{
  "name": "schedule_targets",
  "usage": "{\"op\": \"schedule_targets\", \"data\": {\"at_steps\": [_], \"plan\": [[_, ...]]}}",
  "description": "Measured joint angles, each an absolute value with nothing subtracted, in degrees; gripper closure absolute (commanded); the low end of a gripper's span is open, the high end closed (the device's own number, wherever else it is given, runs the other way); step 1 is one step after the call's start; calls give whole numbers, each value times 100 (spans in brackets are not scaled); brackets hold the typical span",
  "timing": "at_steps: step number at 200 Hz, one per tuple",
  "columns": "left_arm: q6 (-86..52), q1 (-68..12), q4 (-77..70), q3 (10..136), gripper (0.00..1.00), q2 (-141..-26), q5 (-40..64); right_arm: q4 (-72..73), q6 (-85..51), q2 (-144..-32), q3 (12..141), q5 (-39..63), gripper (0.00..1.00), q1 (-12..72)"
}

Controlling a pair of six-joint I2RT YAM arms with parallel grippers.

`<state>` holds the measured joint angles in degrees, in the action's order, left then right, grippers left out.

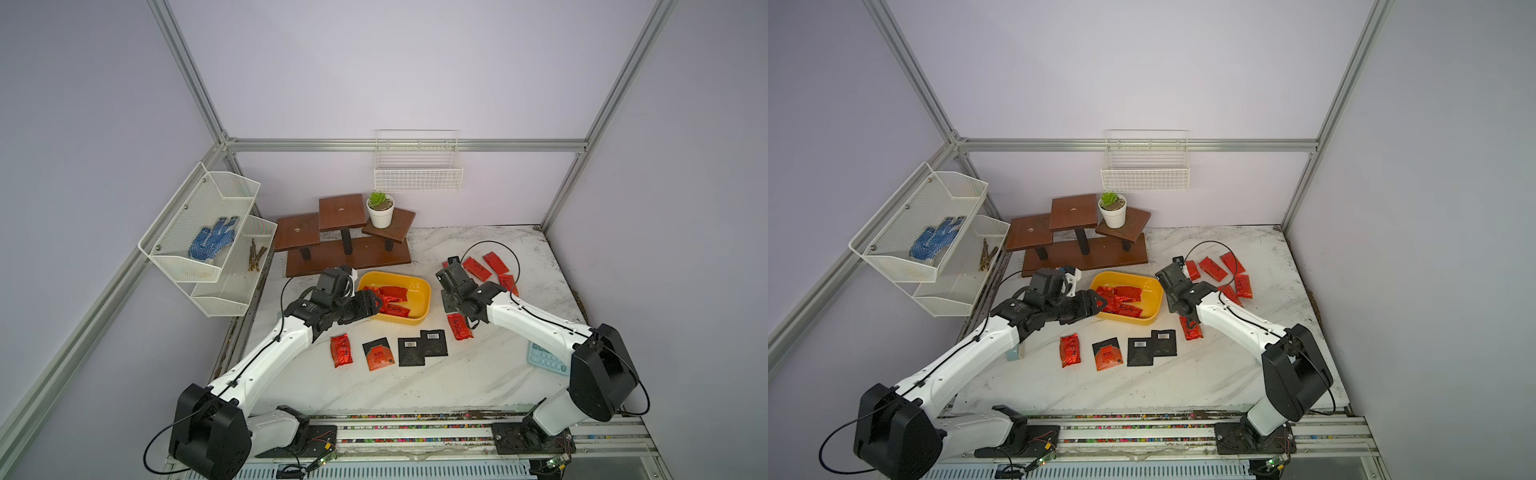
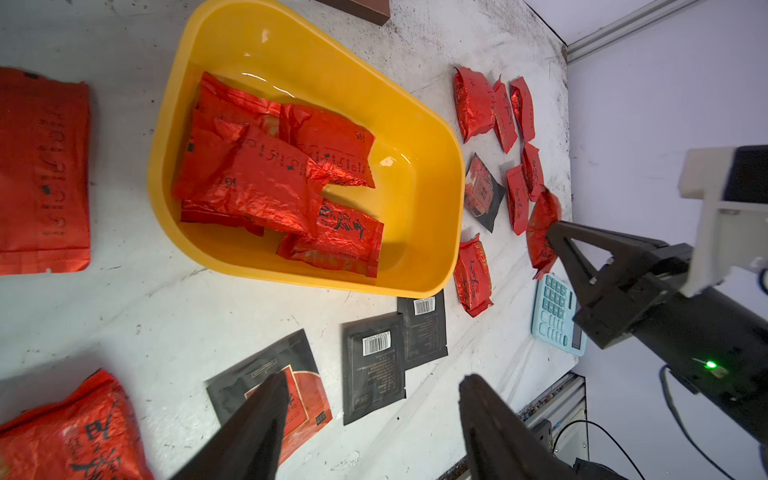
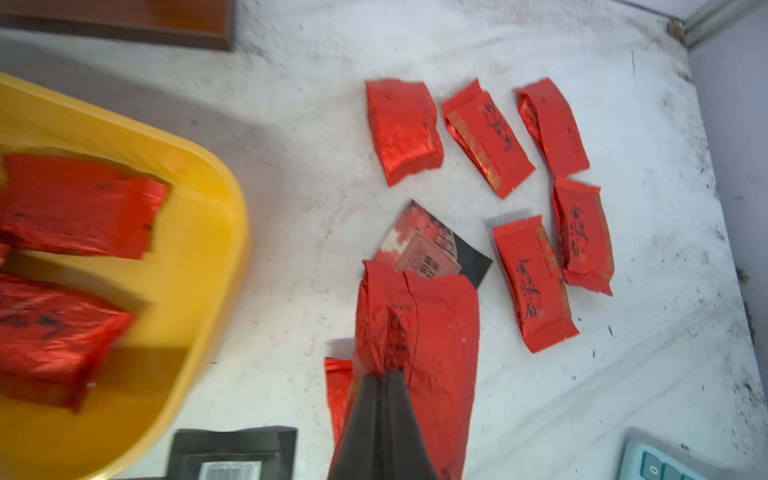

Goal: Take the tea bags out of the storage box
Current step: Pick up the tea bag from the storage box, then place the tea bag at the center of the board.

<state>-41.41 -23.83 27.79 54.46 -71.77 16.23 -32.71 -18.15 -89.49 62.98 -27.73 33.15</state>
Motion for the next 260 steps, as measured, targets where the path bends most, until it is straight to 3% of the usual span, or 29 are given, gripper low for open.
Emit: {"op": "schedule_targets", "data": {"at_steps": [50,103,125,146,211,260], "plan": [[-4141,-2563,2698,5531,32,-7426,1629,-2816,-2056,-9177,5258,-2744,100,2473],[-4139,-2565,2687,5614,32,-7437,1647,-2502,-2139,-9478,5094,-2794,100,2329],[-4128,-2565,2705,5669,31,-7465,1640,-2473,-2152,-9485,5096,-2757,82,2285],[-4082,-2565,2794,5778,31,-7524,1592,-2414,-2209,-9485,5096,-2685,71,2228],[-3782,-2401,3297,6222,30,-7544,1337,-2349,-2303,-8635,4969,-2176,62,2174],[-3680,-1758,3481,6259,30,-7544,1389,-2143,-1933,-7909,5415,-707,55,2182]]}}
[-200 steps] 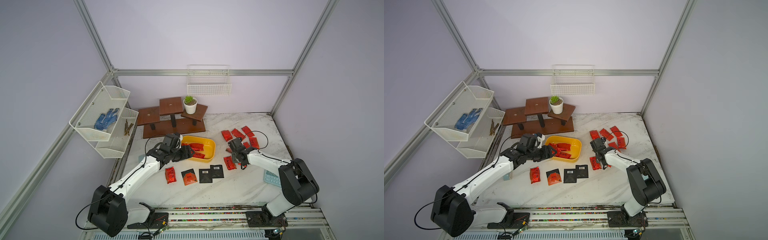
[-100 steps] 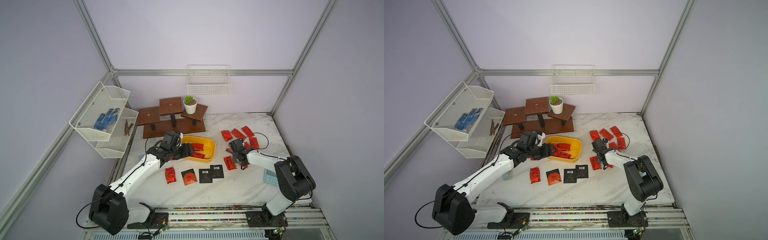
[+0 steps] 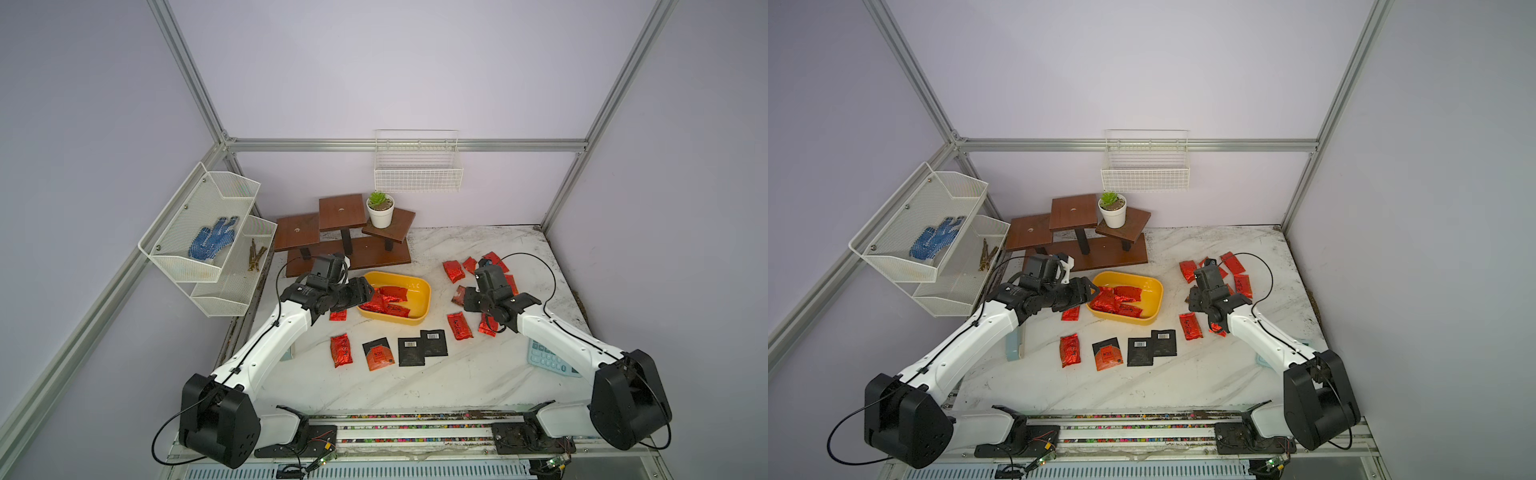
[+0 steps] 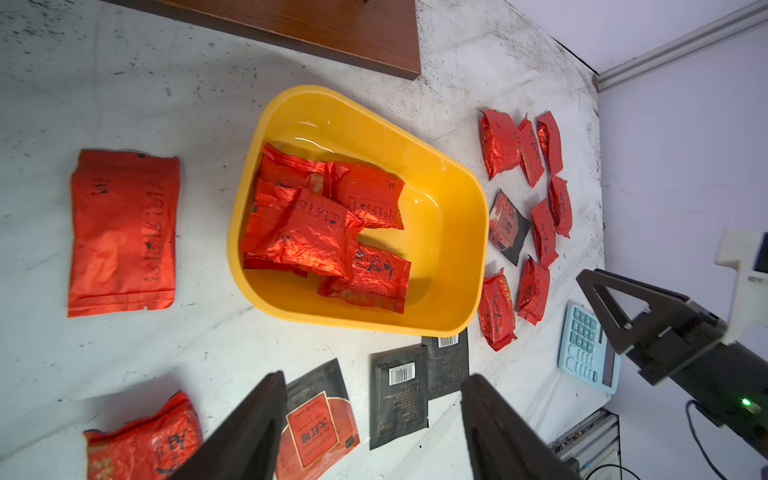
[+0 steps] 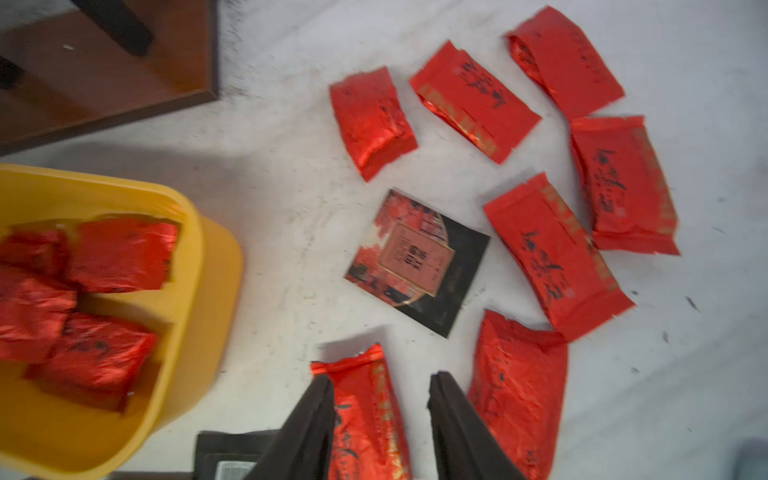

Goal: Take the tea bags out of the storage box
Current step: Place the tea bag at the center of the board, then pick up the tea bag from the storage box.

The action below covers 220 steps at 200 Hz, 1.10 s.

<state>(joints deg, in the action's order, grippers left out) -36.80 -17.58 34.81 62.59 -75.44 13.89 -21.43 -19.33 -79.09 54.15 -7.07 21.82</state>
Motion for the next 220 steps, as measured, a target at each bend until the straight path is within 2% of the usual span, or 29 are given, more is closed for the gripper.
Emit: {"op": "schedule_targets", "data": {"at_steps": [32,63,114,141,160,220], "plan": [[-3673,-1369,3489,6239,30,-7544,1544,-2053,-1616,-8219,6119,386,55,2375],[-3658,-1048,3454,5990,30,-7518,1697,-2016,-1205,-8991,6941,1039,55,2941],[-3658,-661,3498,5581,30,-7199,1831,-2185,-650,-10357,8064,1313,58,3813],[-3656,-558,3485,5498,30,-7065,1911,-2408,-427,-11142,8720,1286,65,3940],[-3658,-523,3489,5406,30,-7002,1957,-2554,-274,-11620,9076,1214,66,3938],[-3658,-486,3492,5164,30,-6912,2060,-2821,58,-12258,9489,1190,46,3933]]}}
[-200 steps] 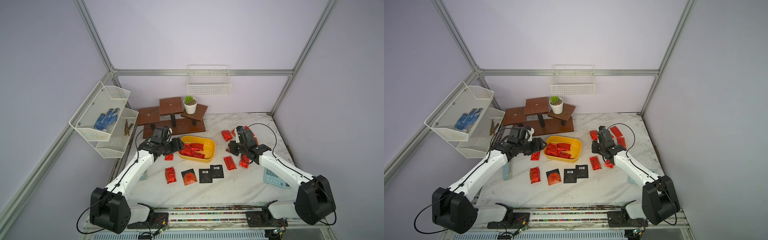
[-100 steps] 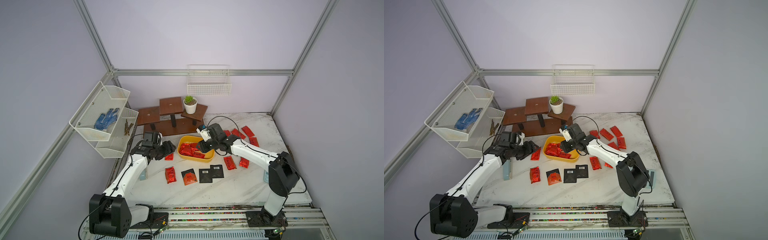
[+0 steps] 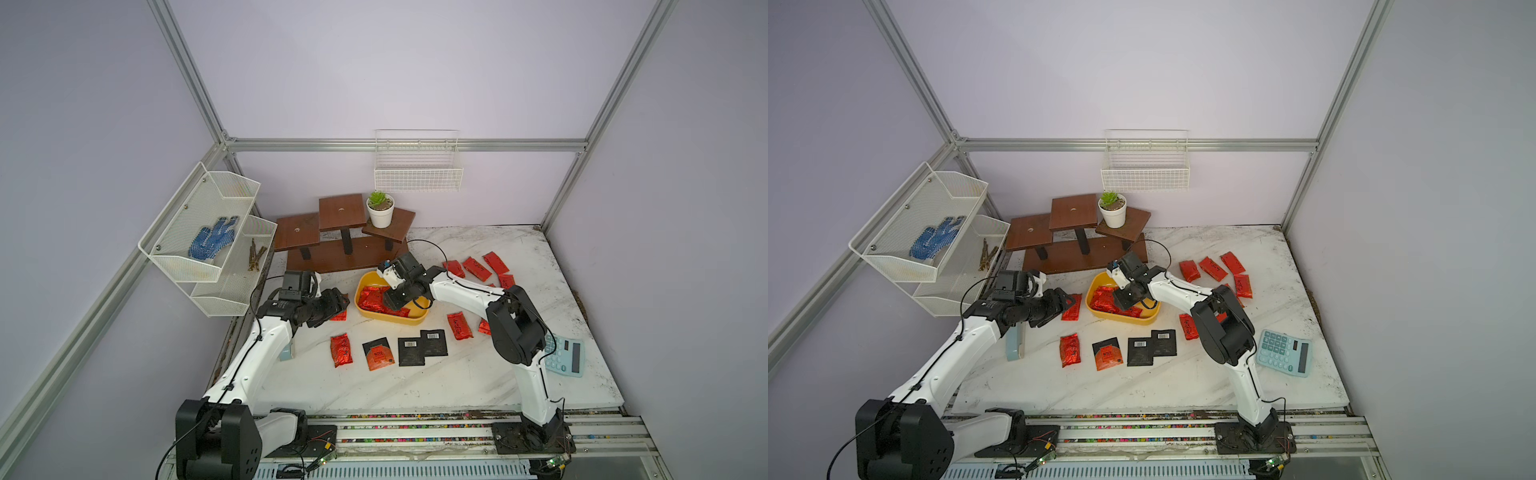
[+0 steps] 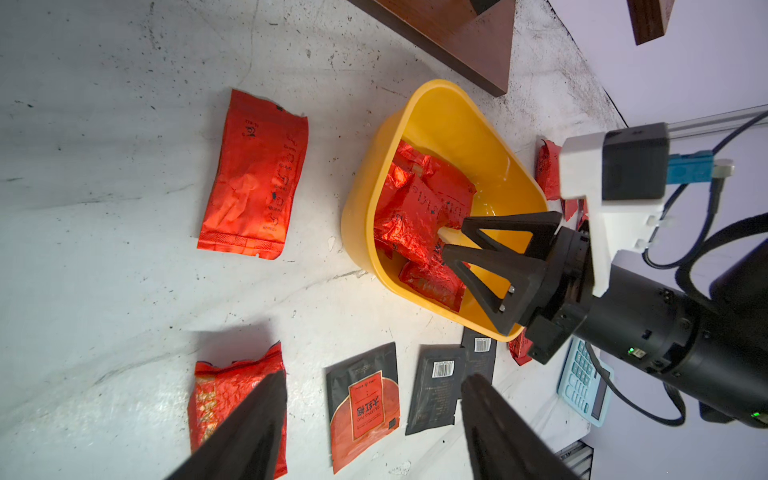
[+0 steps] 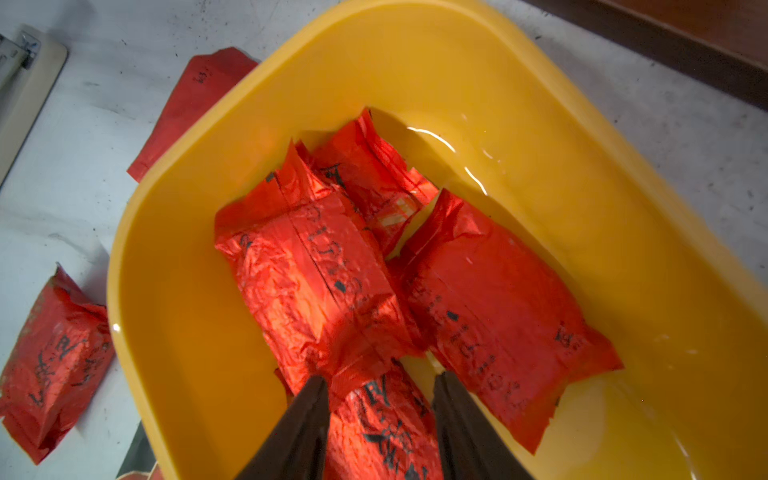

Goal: Take the tea bags out of the storage box
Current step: Pick up the tea bag from the storage box.

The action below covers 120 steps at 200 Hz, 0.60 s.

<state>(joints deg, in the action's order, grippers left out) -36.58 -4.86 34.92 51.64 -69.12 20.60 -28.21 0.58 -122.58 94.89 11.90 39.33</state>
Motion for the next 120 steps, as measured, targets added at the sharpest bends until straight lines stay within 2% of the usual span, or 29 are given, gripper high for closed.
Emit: {"op": "schedule_targets", "data": {"at_steps": [27,32,50,120], "plan": [[-3658,-486,3487,5162,30,-6908,2086,-2814,215,-12263,9633,1269,36,3946],[-3658,-484,3489,5162,30,-6908,2088,-2797,263,-12261,9633,1275,29,3953],[-3658,-482,3487,5162,30,-6908,2095,-2803,460,-12258,9633,1284,24,3997],[-3660,-458,3485,5162,30,-6908,2171,-3068,1308,-12265,9926,1103,19,4193]]}}
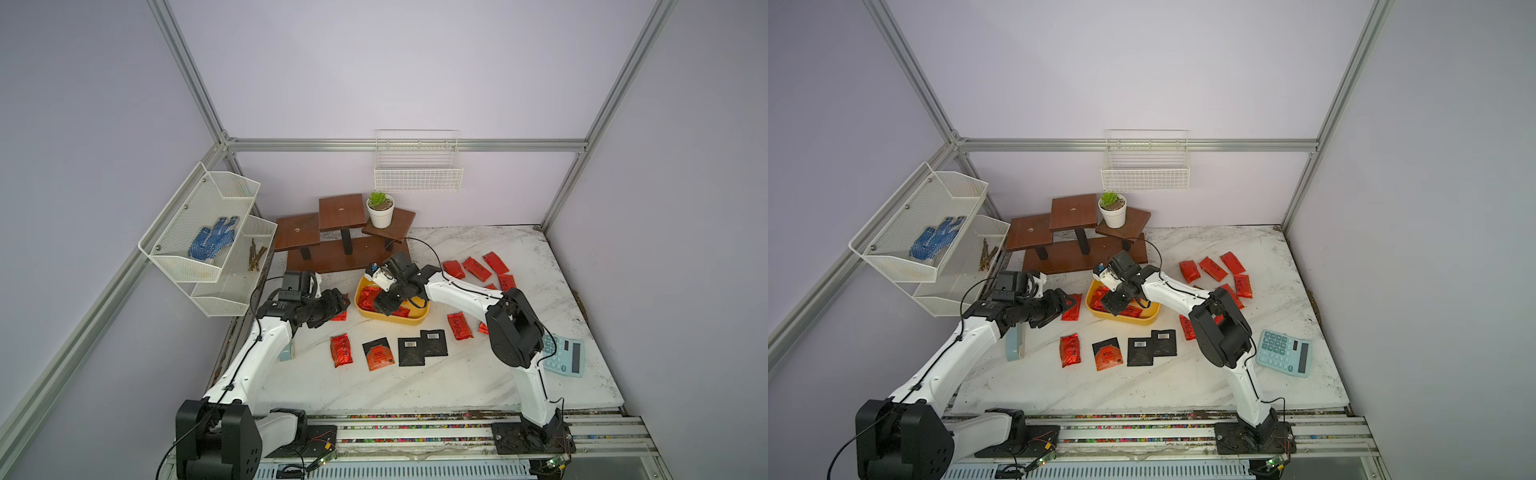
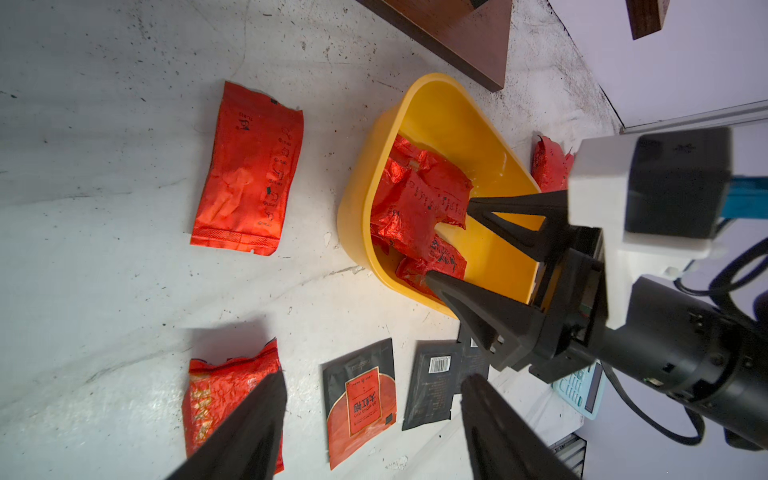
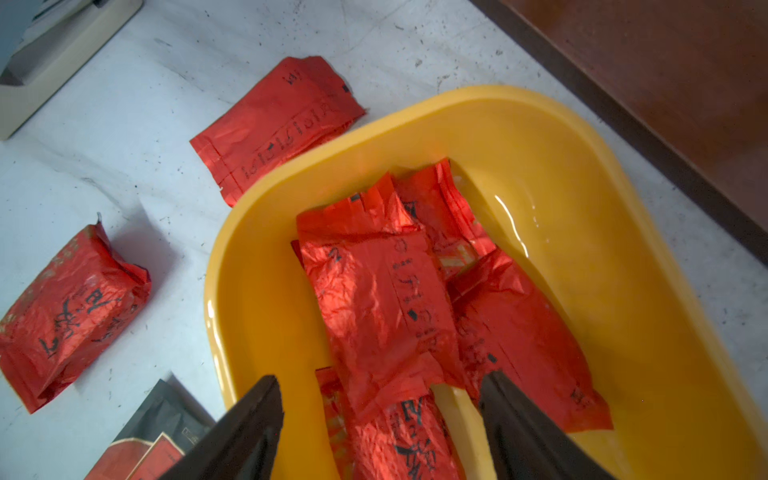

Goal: Take the tea bags out of the storage box
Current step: Pick up the tea bag from the storage box.

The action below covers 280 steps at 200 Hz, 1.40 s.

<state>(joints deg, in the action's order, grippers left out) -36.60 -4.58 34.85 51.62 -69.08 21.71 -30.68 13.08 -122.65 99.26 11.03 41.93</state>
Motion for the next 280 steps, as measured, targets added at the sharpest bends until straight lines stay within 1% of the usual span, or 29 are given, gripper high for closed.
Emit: {"op": "schedule_targets", "data": {"at_steps": [34,106,123,156,163,164,167,184,212,227,240,280], "plan": [[-3660,-456,3485,5162,30,-6908,2196,-3118,1557,-12381,10263,1072,18,4270],[-3660,-456,3485,5162,30,-6908,2215,-3356,1732,-13144,10777,814,19,4475],[-3660,-456,3483,5162,30,-6908,2217,-3415,1728,-13275,10912,707,22,4477],[-3660,-456,3479,5162,30,-6908,2235,-3437,1684,-13421,11048,427,32,4475],[-3660,-456,3476,5162,30,-6908,2235,-3437,1675,-13421,11050,379,32,4477],[-3660,-456,3476,5162,30,-6908,2235,-3437,1675,-13421,11054,362,35,4477],[-3660,-456,3476,5162,30,-6908,2235,-3439,1662,-13421,11061,340,38,4477],[-3660,-456,3476,5162,30,-6910,2237,-3437,1616,-13421,11080,215,45,4477],[-3660,-456,3446,5162,30,-6910,2252,-3430,1514,-13415,11083,130,48,4477],[-3662,-456,3428,5162,31,-6910,2265,-3402,1426,-13375,11043,97,52,4477],[-3664,-456,3417,5162,31,-6910,2281,-3387,1356,-13297,10965,80,53,4475],[-3684,-456,3395,5162,31,-6884,2327,-3299,1068,-12820,10676,80,54,4477]]}}
